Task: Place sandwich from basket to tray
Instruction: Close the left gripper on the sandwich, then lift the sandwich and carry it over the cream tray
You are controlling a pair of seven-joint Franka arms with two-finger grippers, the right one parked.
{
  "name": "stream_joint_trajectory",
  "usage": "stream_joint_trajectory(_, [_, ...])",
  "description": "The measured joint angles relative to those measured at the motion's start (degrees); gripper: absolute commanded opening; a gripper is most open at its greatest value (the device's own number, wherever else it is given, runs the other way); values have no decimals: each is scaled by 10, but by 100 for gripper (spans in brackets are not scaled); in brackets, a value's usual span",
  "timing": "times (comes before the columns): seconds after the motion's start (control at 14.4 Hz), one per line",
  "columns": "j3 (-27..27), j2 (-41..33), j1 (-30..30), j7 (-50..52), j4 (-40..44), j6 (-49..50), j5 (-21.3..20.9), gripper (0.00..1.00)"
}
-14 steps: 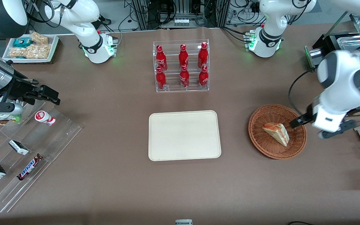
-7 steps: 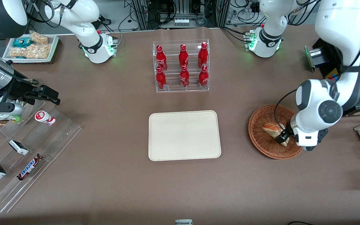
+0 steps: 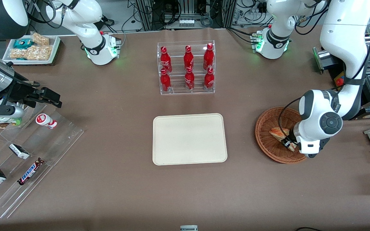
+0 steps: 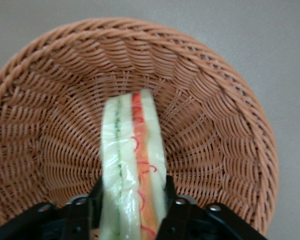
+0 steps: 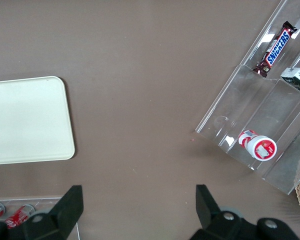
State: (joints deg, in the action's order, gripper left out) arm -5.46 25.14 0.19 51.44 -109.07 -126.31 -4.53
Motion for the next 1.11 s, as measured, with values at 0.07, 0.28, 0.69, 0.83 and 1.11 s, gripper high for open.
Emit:
stream_joint_trajectory(0.07, [-1,-7,-1,-9,17,31,0,0])
stream_joint_trajectory(0.28, [-35,-50,-1,-26,92,141,2,0])
stream_joint_trajectory(0.69, [-177,-35,-103,-2,169,143,-21,3])
stream_joint_trajectory(0.83, [-178,21,-183,18,182,99,-73,6])
stream_joint_trajectory(1.11, [-176,144,-250,54,224,-2,-146,7])
